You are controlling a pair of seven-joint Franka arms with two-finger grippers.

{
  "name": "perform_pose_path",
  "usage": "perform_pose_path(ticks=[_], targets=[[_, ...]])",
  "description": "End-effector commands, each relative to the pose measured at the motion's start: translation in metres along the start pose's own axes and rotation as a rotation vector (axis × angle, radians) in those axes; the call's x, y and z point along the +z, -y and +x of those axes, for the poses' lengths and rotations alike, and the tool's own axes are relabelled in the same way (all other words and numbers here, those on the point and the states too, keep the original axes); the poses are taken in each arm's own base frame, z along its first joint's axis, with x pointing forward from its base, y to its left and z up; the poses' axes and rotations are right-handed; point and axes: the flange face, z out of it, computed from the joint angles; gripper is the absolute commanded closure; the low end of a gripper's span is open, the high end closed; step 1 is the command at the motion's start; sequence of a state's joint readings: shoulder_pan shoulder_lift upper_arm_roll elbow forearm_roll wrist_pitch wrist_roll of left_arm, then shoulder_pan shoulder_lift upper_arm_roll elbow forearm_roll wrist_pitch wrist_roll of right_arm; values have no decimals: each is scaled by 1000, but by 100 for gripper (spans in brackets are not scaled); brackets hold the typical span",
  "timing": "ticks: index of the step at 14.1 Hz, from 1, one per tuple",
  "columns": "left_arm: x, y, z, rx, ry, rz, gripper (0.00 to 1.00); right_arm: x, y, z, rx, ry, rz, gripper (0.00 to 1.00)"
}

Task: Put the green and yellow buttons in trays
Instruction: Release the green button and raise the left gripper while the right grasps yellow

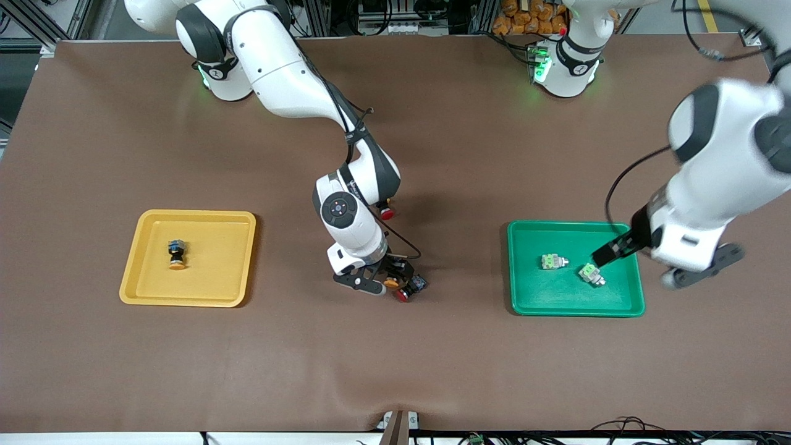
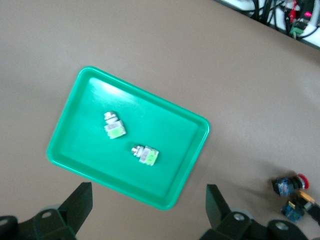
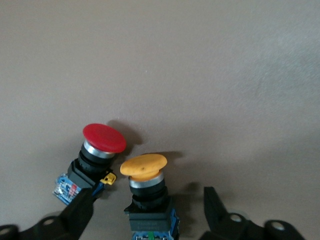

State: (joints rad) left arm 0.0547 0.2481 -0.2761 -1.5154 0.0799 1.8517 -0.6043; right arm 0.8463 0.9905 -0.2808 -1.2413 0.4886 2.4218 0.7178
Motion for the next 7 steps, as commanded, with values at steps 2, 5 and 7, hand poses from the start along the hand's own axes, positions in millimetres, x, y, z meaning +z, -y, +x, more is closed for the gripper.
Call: perform_pose_path(ticks=[2,5,7], targets=[[-71,25,-34,53,4,52,0,10,10,-14,47,-2,-2,89],[-91,46,-39,154,12,75,0,15,9,-19,14,-28,-42,100],[-93,78,-23,243,17,75,0,7,1,-5,17,-21,-67,100]])
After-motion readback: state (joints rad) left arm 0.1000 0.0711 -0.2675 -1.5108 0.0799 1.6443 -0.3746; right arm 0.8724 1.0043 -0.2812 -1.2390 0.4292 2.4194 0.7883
